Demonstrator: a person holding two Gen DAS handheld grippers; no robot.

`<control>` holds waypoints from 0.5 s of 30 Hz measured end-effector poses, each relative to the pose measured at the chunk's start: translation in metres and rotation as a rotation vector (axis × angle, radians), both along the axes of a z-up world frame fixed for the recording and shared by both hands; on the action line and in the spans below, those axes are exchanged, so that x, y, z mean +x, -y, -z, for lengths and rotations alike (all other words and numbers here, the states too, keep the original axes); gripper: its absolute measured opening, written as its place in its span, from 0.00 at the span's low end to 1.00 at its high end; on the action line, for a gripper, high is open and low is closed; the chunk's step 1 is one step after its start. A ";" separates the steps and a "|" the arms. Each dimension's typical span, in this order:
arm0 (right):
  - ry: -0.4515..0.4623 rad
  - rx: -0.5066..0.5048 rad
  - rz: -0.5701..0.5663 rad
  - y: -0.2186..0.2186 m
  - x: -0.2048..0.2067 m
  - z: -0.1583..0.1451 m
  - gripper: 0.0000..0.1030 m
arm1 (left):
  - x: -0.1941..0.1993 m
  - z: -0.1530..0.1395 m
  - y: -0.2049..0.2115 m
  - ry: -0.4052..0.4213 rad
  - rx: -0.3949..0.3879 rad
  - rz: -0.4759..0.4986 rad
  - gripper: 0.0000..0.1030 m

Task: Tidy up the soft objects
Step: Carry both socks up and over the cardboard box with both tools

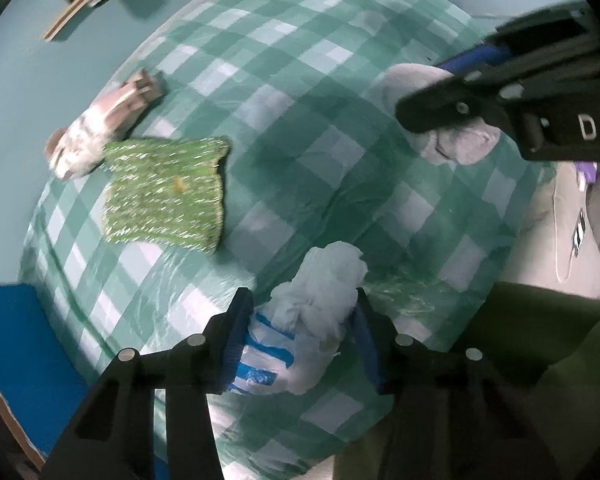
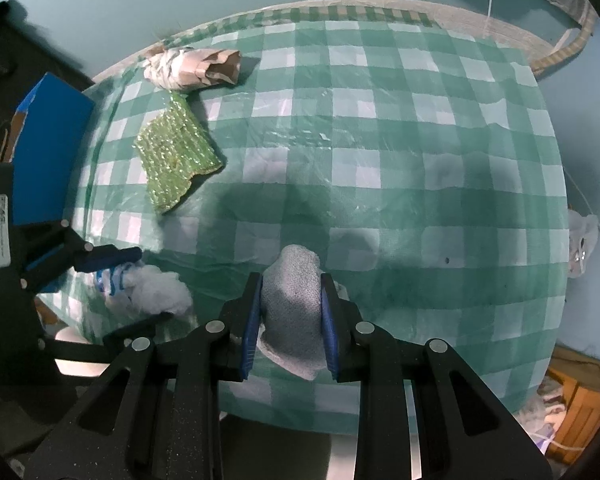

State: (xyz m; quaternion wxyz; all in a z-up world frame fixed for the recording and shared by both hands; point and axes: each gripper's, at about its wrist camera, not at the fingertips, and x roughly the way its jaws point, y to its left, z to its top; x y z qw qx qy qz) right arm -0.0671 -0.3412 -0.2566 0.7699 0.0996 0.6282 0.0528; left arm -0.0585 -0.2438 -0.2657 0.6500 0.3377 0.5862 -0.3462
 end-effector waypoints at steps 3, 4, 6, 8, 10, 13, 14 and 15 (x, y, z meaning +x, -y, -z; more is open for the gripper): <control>0.009 -0.004 -0.007 -0.001 0.002 -0.007 0.25 | 0.009 -0.007 -0.004 -0.004 -0.016 -0.058 0.48; 0.011 -0.003 -0.008 0.000 0.002 -0.010 0.25 | 0.011 -0.008 -0.006 -0.006 -0.023 -0.070 0.48; 0.017 0.000 -0.012 -0.001 0.004 -0.014 0.25 | 0.014 -0.013 -0.011 -0.012 -0.037 -0.103 0.48; 0.023 -0.001 -0.018 -0.004 0.005 -0.020 0.25 | 0.014 -0.015 -0.013 -0.008 -0.043 -0.119 0.48; 0.029 -0.008 -0.024 -0.007 0.007 -0.025 0.25 | 0.018 -0.021 -0.017 0.001 -0.048 -0.137 0.48; 0.039 -0.009 -0.031 -0.010 0.010 -0.035 0.25 | 0.023 -0.032 -0.026 0.005 -0.067 -0.181 0.48; 0.043 -0.008 -0.033 -0.011 0.011 -0.038 0.25 | 0.026 -0.037 -0.030 0.009 -0.074 -0.200 0.48; 0.048 -0.006 -0.038 -0.013 0.012 -0.042 0.25 | 0.027 -0.044 -0.036 0.011 -0.079 -0.218 0.48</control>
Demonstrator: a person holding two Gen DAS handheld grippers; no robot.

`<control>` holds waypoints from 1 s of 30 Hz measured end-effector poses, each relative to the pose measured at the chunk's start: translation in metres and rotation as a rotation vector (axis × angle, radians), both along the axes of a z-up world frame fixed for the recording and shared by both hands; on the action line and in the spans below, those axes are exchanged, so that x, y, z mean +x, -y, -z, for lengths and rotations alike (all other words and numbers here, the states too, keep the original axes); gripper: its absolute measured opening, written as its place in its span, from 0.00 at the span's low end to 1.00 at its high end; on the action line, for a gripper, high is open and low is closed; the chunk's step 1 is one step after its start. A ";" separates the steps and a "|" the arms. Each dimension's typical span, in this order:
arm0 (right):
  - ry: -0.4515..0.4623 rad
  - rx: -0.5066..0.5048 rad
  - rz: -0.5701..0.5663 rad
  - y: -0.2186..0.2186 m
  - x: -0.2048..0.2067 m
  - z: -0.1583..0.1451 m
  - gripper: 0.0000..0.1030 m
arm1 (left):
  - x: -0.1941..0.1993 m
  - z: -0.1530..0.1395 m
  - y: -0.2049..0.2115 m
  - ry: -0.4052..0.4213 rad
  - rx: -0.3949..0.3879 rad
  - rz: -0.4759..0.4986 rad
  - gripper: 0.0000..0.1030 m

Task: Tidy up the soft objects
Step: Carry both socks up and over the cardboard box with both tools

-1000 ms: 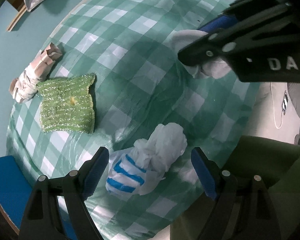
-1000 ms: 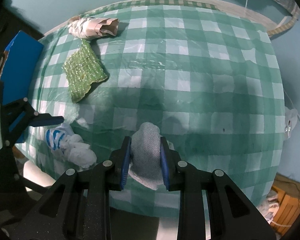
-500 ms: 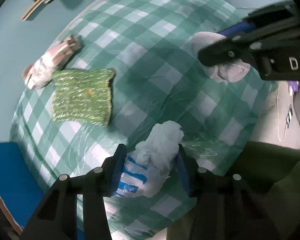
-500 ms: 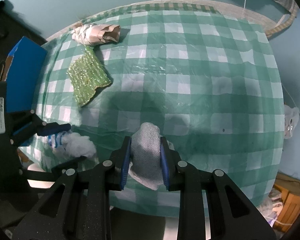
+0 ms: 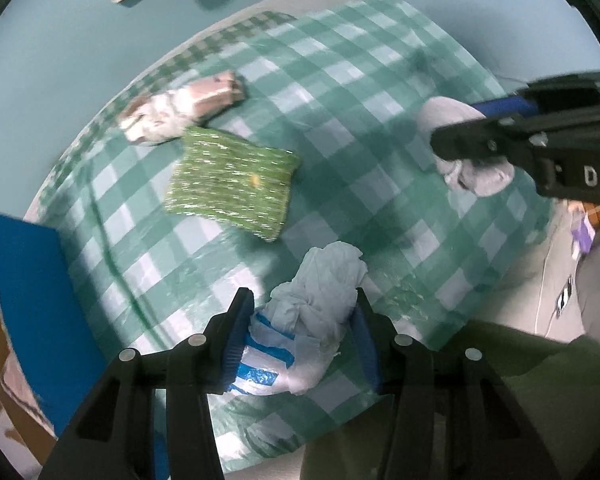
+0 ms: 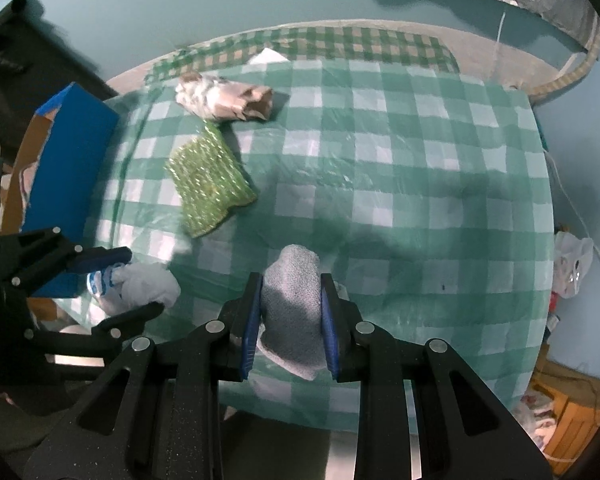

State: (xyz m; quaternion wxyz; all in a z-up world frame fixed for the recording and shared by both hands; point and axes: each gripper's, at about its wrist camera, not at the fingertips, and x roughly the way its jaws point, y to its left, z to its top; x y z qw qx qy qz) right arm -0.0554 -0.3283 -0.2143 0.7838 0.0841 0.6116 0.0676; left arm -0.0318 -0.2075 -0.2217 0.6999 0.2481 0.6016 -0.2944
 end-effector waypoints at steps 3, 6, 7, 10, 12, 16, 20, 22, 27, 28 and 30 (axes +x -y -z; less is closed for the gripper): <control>0.012 0.002 -0.012 -0.006 0.002 -0.011 0.25 | 0.003 -0.007 -0.007 0.013 0.000 -0.053 0.48; 0.020 0.000 -0.023 -0.011 0.005 -0.021 0.25 | 0.008 -0.016 -0.014 0.032 0.008 -0.093 0.48; 0.022 -0.001 -0.025 -0.012 0.006 -0.024 0.25 | 0.006 -0.020 -0.015 0.037 0.008 -0.103 0.48; 0.031 -0.002 -0.036 -0.017 0.008 -0.033 0.25 | 0.012 -0.032 -0.027 0.052 0.000 -0.132 0.48; 0.036 -0.004 -0.042 -0.020 0.010 -0.039 0.25 | 0.013 -0.043 -0.035 0.063 -0.005 -0.146 0.48; 0.046 -0.009 -0.055 -0.027 0.015 -0.048 0.25 | 0.018 -0.059 -0.044 0.082 -0.019 -0.173 0.48; 0.057 -0.015 -0.069 -0.034 0.021 -0.057 0.25 | 0.022 -0.069 -0.052 0.088 -0.024 -0.201 0.48; 0.061 -0.016 -0.079 -0.037 0.024 -0.061 0.25 | 0.024 -0.072 -0.057 0.096 -0.021 -0.213 0.48; 0.069 -0.013 -0.112 -0.050 0.030 -0.073 0.25 | 0.029 -0.083 -0.072 0.111 -0.029 -0.250 0.48; 0.073 -0.009 -0.121 -0.053 0.032 -0.076 0.25 | 0.030 -0.086 -0.075 0.116 -0.029 -0.260 0.48; 0.081 -0.005 -0.140 -0.061 0.035 -0.082 0.25 | 0.032 -0.091 -0.083 0.122 -0.032 -0.283 0.48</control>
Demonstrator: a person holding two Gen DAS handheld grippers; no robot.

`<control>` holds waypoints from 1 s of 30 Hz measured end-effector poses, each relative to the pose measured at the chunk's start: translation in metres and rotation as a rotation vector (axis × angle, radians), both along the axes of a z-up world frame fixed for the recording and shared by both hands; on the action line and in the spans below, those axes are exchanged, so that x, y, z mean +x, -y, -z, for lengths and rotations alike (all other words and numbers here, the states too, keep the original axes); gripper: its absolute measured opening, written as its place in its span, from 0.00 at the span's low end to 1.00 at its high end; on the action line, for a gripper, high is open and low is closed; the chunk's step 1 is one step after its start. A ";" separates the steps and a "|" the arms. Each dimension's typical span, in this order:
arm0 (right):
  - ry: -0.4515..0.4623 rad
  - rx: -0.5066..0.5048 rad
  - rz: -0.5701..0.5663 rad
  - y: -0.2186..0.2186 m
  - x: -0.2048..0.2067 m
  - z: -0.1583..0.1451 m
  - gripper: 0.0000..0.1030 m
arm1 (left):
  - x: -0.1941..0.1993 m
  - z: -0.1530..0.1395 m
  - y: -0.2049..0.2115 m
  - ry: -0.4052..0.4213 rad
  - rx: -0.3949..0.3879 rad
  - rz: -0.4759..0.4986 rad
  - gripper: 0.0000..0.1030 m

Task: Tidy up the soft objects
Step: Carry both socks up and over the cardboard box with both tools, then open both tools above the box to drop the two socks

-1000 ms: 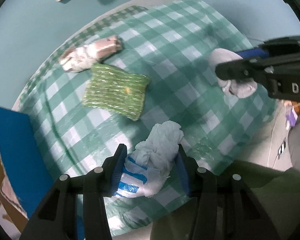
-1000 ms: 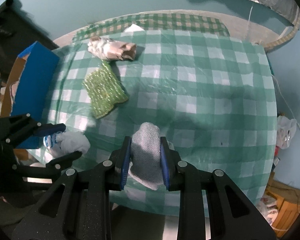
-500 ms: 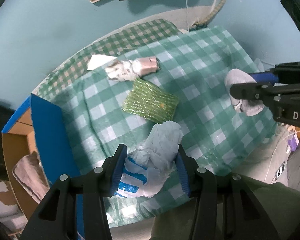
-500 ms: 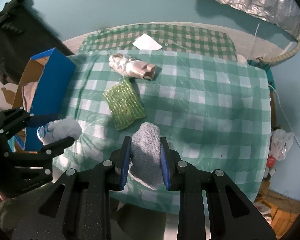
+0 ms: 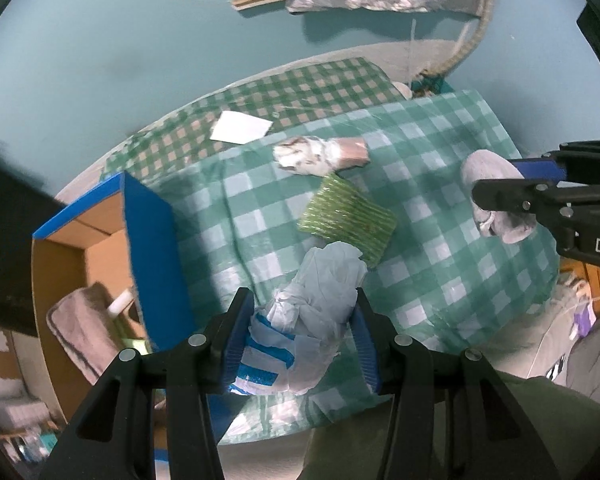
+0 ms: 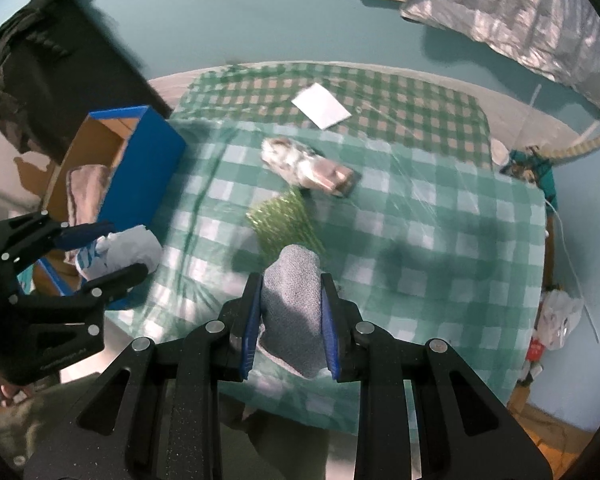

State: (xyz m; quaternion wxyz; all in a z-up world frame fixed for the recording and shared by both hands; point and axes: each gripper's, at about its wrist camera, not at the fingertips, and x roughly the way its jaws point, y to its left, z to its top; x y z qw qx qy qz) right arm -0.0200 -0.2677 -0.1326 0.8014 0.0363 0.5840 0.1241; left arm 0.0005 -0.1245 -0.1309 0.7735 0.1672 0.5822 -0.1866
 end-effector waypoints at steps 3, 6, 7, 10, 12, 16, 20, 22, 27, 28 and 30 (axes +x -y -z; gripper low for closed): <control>0.007 0.000 -0.033 -0.014 0.006 -0.007 0.25 | 0.003 -0.006 -0.012 0.008 -0.009 -0.035 0.48; 0.011 0.006 -0.070 -0.029 0.012 -0.012 0.25 | 0.006 -0.012 -0.025 0.019 -0.008 -0.065 0.48; 0.014 0.007 -0.085 -0.035 0.015 -0.013 0.25 | 0.007 -0.013 -0.029 0.022 -0.007 -0.077 0.48; 0.018 0.010 -0.128 -0.052 0.021 -0.018 0.25 | 0.010 -0.018 -0.043 0.031 -0.007 -0.116 0.48; 0.023 0.012 -0.156 -0.063 0.025 -0.021 0.25 | 0.011 -0.020 -0.051 0.037 -0.008 -0.139 0.48; 0.028 0.022 -0.211 -0.086 0.034 -0.025 0.25 | 0.012 -0.024 -0.071 0.048 -0.006 -0.197 0.48; 0.033 0.024 -0.270 -0.112 0.043 -0.027 0.25 | 0.013 -0.027 -0.091 0.053 -0.004 -0.255 0.48; 0.037 0.025 -0.302 -0.126 0.046 -0.028 0.25 | 0.012 -0.027 -0.103 0.055 0.002 -0.287 0.48; 0.038 0.028 -0.371 -0.158 0.055 -0.028 0.25 | 0.010 -0.028 -0.129 0.058 0.010 -0.355 0.48; 0.037 0.029 -0.383 -0.163 0.056 -0.028 0.25 | 0.010 -0.028 -0.136 0.059 0.010 -0.373 0.48; 0.036 0.030 -0.405 -0.174 0.059 -0.027 0.25 | 0.010 -0.029 -0.148 0.060 0.009 -0.406 0.48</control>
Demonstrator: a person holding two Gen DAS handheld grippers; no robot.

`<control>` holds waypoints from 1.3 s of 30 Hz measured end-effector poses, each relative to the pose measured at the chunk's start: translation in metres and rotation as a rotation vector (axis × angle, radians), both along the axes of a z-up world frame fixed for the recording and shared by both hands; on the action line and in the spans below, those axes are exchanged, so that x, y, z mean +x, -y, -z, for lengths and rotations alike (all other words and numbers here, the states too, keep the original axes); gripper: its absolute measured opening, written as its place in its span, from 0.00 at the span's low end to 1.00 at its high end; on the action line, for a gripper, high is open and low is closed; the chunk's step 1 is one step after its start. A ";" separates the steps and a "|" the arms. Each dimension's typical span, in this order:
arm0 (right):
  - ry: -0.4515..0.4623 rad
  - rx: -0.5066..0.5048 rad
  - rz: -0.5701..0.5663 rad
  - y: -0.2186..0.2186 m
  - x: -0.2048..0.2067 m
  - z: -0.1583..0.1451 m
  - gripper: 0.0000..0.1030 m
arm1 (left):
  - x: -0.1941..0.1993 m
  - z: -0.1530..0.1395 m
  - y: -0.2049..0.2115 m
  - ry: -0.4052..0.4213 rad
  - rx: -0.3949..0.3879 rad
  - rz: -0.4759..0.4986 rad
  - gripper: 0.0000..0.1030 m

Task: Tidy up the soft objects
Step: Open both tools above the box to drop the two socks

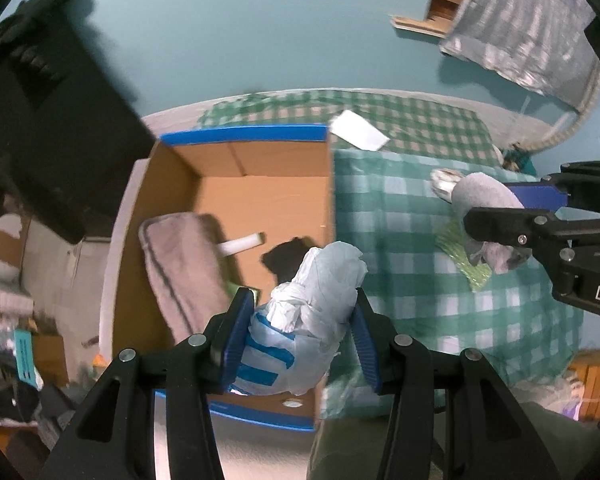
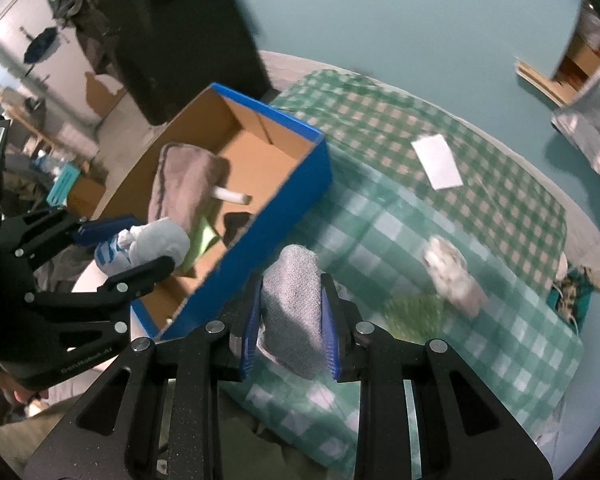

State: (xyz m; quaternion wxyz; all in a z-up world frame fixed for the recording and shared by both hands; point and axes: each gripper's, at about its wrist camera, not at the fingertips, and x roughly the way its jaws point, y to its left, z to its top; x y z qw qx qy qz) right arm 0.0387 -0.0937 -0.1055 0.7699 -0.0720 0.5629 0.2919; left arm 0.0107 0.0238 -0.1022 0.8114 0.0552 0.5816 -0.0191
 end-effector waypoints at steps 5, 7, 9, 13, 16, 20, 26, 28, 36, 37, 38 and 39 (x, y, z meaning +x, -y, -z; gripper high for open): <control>-0.003 -0.001 -0.057 -0.027 0.007 0.002 0.25 | 0.000 -0.002 -0.027 0.002 0.004 -0.069 0.48; -0.004 -0.005 -0.079 -0.039 0.011 0.003 0.25 | 0.000 -0.001 -0.038 -0.001 0.014 -0.095 0.48; -0.005 -0.009 -0.097 -0.049 0.013 0.004 0.25 | 0.001 0.000 -0.049 -0.004 0.019 -0.121 0.48; -0.005 -0.021 -0.134 -0.071 0.020 0.006 0.25 | 0.001 0.003 -0.066 -0.007 0.008 -0.165 0.48; -0.015 -0.022 -0.156 -0.086 0.027 0.009 0.25 | 0.002 0.006 -0.078 -0.011 0.000 -0.193 0.48; -0.034 -0.019 -0.189 -0.104 0.032 0.015 0.25 | 0.005 0.011 -0.088 -0.018 -0.008 -0.221 0.48; -0.057 -0.032 -0.238 -0.129 0.038 0.027 0.25 | 0.011 0.016 -0.102 -0.025 0.002 -0.263 0.48; -0.068 -0.036 -0.246 -0.135 0.042 0.032 0.25 | 0.012 0.019 -0.105 -0.031 0.005 -0.282 0.48; -0.097 -0.054 -0.276 -0.156 0.049 0.051 0.25 | 0.013 0.036 -0.124 -0.071 0.014 -0.351 0.48; -0.098 -0.058 -0.278 -0.158 0.049 0.052 0.25 | 0.013 0.039 -0.125 -0.076 0.015 -0.358 0.48; -0.099 -0.063 -0.282 -0.161 0.050 0.055 0.25 | 0.013 0.041 -0.128 -0.082 0.016 -0.366 0.48; -0.101 -0.065 -0.286 -0.162 0.050 0.056 0.25 | 0.014 0.043 -0.129 -0.087 0.017 -0.371 0.48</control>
